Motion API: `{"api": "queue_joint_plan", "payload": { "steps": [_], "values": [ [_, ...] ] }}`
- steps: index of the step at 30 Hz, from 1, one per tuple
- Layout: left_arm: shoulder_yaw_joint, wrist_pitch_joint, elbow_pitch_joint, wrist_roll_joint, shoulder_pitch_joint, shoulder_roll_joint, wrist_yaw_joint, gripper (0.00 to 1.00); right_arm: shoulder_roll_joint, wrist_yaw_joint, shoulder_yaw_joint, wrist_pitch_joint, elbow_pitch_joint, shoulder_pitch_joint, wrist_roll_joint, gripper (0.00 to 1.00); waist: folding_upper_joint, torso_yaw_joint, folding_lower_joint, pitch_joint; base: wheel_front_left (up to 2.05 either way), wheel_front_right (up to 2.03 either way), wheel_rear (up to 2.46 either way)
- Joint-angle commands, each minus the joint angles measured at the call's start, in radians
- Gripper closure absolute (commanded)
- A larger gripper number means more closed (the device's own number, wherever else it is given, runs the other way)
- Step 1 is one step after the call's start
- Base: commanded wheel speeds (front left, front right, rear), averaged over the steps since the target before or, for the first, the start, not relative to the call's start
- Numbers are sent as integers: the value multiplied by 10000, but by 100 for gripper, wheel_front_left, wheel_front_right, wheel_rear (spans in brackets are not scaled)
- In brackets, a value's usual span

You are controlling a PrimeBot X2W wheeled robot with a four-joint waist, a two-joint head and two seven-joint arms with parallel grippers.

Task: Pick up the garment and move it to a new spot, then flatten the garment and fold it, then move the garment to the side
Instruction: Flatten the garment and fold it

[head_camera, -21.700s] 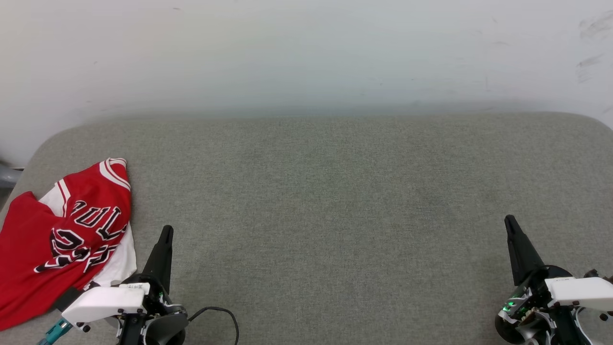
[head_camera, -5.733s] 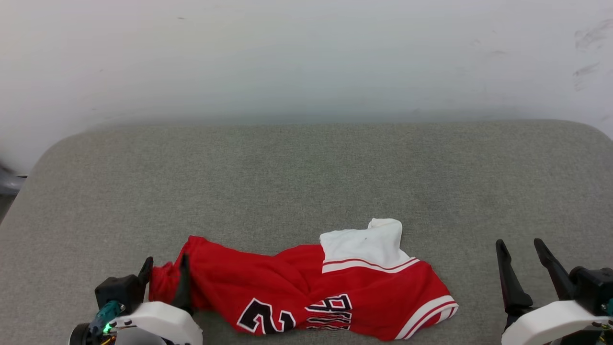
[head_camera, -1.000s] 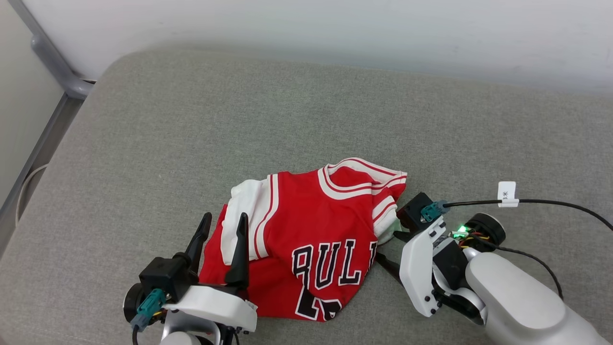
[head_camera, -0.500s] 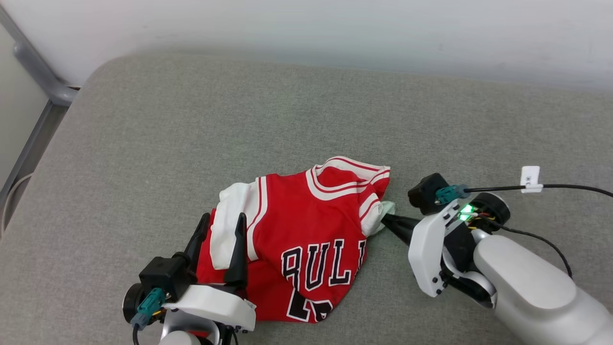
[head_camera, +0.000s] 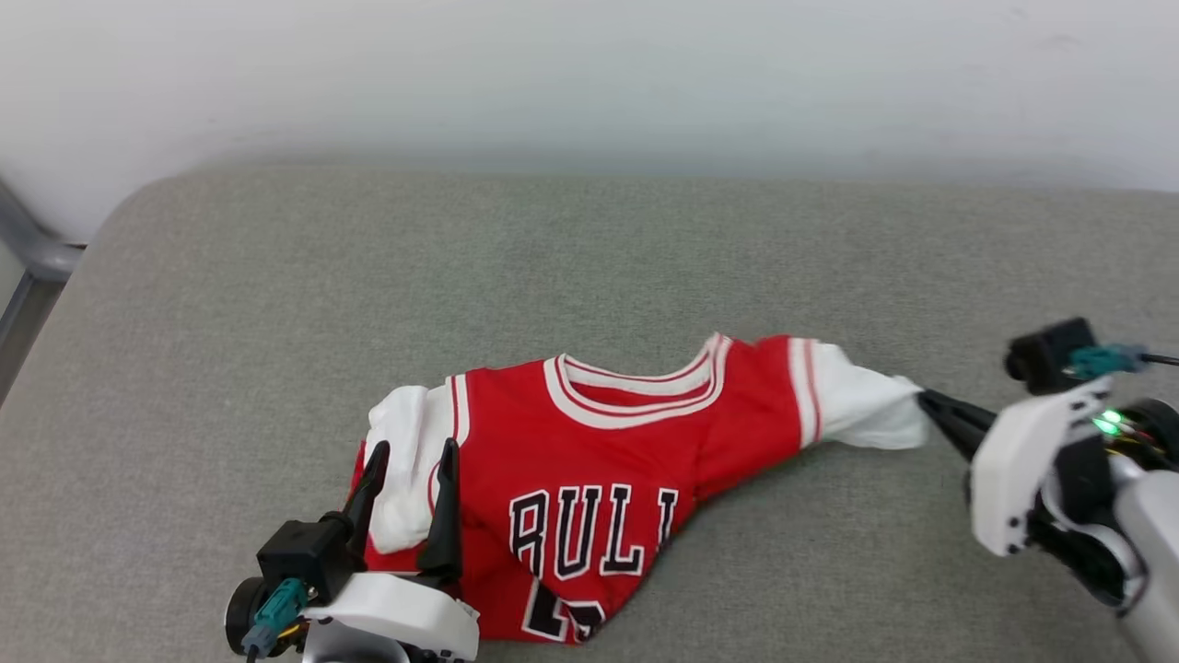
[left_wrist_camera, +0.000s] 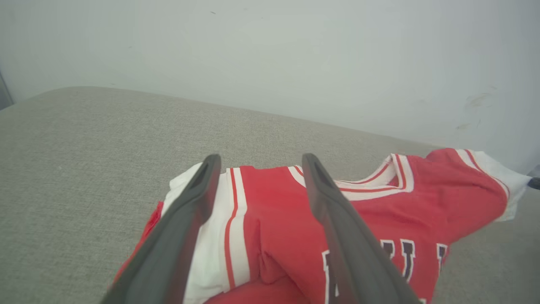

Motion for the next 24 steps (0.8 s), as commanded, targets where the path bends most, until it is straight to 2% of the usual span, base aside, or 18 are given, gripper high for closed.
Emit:
{"api": "queue_joint_plan", "payload": {
  "steps": [1, 5, 9, 12, 16, 17, 18, 19, 20, 24],
  "values": [
    [39, -18, 19, 25, 132, 28, -15, 0, -112, -10, -536, 205, -181, 425, -139, 100, -1, -152, 0, -131, 0, 0, 0],
    [125, -18, 95, -4, 245, 66, -17, 0, 177, -10, -2502, 929, -808, 1817, -737, 100, -1, -347, 0, -242, 0, 0, 0],
    [151, -18, 229, -74, 273, 106, -43, 0, 898, -12, -4116, 1590, -1171, 3172, -1239, 100, -1, -427, 0, -232, 0, 0, 0],
    [157, -18, 376, -103, 233, 125, -60, 0, 1513, -10, -4995, 1846, -962, 3836, -1458, 100, -1, -451, 0, -191, 0, 0, 0],
    [175, -15, 531, -153, 127, 170, -55, 0, 2190, -9, -5564, 1656, -687, 4189, -1764, 100, -1, -441, 0, -104, 0, 0, 0],
    [186, -15, 565, -170, 107, 184, -39, 0, 2308, -10, -5623, 1548, -641, 4219, -1809, 84, -1, -439, 0, -78, 0, 0, 0],
    [193, -14, 594, -165, 93, 199, -20, 0, 2456, -10, -5685, 1399, -641, 4210, -1795, 57, -1, -441, 0, -55, 0, 0, 0],
    [208, -4, 633, -169, 90, 224, -6, 0, 2542, -7, -5688, 1244, -664, 4205, -1872, 11, -1, -444, 0, -38, 0, 0, 0],
    [220, -3, 662, -192, 85, 248, 0, 0, 2639, -7, -5705, 1032, -724, 4205, -1929, 0, -1, -447, 0, -23, 0, 0, 0],
    [265, 23, 762, -256, 109, 332, 50, 0, 2985, -7, -5859, -2, -1031, 4281, -2301, 0, -1, -457, 0, -20, 0, 0, 0]
  ]
}}
